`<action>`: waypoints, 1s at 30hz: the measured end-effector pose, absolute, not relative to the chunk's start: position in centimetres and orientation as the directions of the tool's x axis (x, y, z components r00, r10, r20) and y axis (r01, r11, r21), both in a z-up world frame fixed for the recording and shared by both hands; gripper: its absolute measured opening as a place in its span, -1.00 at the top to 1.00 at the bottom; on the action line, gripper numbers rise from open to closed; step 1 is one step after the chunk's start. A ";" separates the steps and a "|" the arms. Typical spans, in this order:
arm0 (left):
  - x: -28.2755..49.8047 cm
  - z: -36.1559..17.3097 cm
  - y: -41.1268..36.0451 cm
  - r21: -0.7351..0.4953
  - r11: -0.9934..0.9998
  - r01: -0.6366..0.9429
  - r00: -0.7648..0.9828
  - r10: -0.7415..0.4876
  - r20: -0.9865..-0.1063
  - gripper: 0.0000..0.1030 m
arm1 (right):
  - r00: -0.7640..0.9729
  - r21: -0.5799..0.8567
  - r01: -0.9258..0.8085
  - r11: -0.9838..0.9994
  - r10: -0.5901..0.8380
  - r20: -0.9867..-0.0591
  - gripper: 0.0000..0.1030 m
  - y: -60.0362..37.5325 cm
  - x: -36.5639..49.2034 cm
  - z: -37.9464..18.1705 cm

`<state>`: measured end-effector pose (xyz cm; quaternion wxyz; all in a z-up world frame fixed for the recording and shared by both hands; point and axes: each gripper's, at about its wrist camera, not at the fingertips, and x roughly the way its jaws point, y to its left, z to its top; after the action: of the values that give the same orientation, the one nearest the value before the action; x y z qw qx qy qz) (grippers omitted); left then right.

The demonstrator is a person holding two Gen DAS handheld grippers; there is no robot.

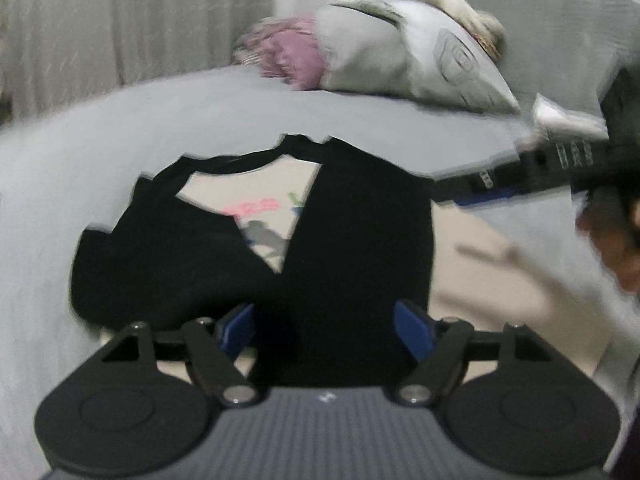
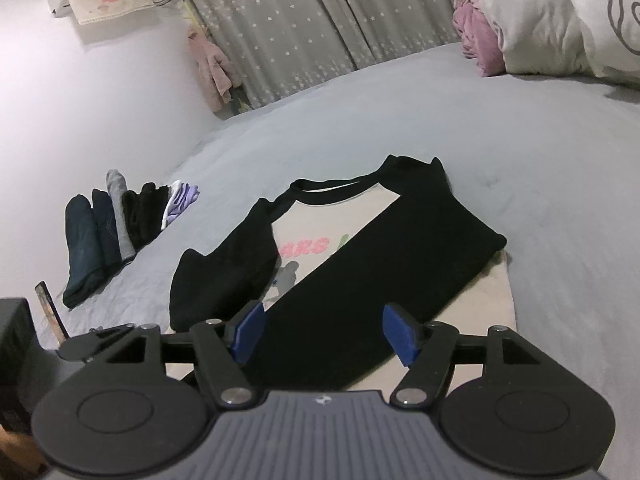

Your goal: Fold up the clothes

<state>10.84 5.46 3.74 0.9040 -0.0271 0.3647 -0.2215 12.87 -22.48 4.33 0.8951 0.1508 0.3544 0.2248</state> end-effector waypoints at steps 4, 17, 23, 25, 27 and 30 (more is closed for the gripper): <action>12.1 4.2 11.4 -0.410 0.883 0.229 0.651 -0.452 -0.610 -0.61 | 0.637 0.424 -0.293 0.857 0.506 -0.582 -0.27 -22.2 13.4 3.7; 18.0 -0.3 15.4 -0.382 0.903 -0.195 0.763 -0.105 -0.638 0.41 | 0.613 0.403 -0.303 0.863 0.501 -0.612 -0.27 -21.4 13.8 2.4; 15.3 2.5 10.1 -0.275 0.960 -0.058 0.882 -0.080 -0.464 0.79 | 0.618 0.403 -0.313 0.860 0.506 -0.602 -0.27 -21.7 13.4 2.6; 14.4 3.0 8.4 -0.249 0.968 0.036 0.888 -0.146 -0.435 0.80 | 0.614 0.421 -0.312 0.852 0.519 -0.595 -0.27 -21.8 13.4 2.6; 13.7 3.2 6.9 -0.233 0.965 0.123 0.881 -0.214 -0.422 0.80 | 0.606 0.453 -0.310 0.836 0.541 -0.583 -0.27 -21.9 13.5 2.6; 12.5 3.1 4.4 -0.190 0.944 0.268 0.840 -0.326 -0.434 0.80 | 0.587 0.522 -0.296 0.800 0.584 -0.562 -0.28 -22.3 13.5 2.6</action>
<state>12.46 4.39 3.09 0.9572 -0.0608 0.2364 -0.1552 13.52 -22.31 2.61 0.8701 0.1902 0.3779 0.2527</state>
